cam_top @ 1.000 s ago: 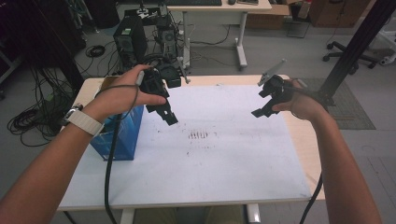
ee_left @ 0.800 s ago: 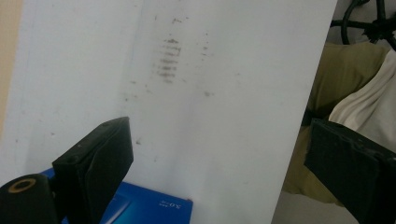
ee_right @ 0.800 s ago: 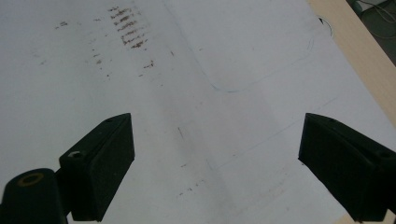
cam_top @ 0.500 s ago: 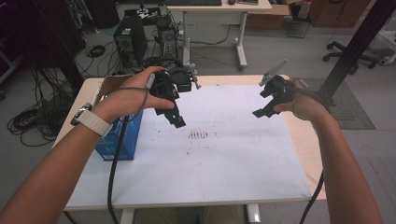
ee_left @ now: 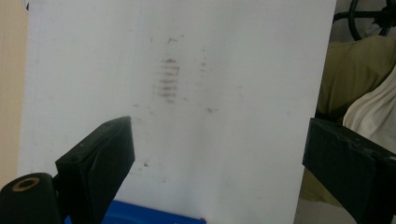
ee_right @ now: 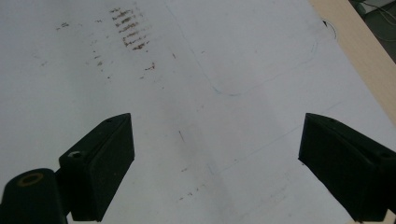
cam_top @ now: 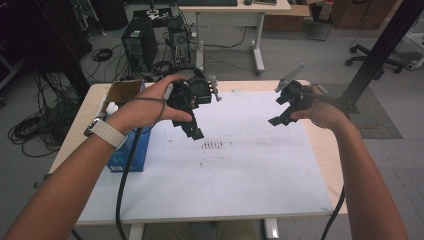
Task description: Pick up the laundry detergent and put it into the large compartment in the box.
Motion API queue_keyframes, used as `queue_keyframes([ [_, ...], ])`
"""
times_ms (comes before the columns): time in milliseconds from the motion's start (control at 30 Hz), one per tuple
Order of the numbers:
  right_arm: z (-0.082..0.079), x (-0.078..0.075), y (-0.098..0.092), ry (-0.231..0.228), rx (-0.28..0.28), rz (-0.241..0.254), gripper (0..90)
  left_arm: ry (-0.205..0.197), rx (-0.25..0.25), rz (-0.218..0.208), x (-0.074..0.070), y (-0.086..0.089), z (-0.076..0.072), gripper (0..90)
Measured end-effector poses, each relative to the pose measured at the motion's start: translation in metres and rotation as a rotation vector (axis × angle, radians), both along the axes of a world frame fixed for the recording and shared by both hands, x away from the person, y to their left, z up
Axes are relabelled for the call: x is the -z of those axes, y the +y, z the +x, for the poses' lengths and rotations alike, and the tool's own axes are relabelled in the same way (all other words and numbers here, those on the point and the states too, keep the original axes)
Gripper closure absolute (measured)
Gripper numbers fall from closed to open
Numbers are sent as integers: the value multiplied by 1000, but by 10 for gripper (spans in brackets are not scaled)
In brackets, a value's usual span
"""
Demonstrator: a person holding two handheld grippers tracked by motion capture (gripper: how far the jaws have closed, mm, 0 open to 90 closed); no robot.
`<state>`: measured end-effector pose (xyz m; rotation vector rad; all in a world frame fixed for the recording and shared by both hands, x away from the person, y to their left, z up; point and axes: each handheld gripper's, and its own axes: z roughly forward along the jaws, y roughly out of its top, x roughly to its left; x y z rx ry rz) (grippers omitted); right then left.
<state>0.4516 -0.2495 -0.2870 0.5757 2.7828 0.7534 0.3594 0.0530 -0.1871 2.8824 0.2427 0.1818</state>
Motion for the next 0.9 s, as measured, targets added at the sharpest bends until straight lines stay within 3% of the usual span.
queue_keyframes([
  [333, -3, -1, -2, -3, 10, 1, 105, -19, 11, 5, 4, -6, -2, 95],
  [900, -5, 1, 0, -3, 7, 0, 105, -13, 4, -1, 6, -5, -2, 95],
])
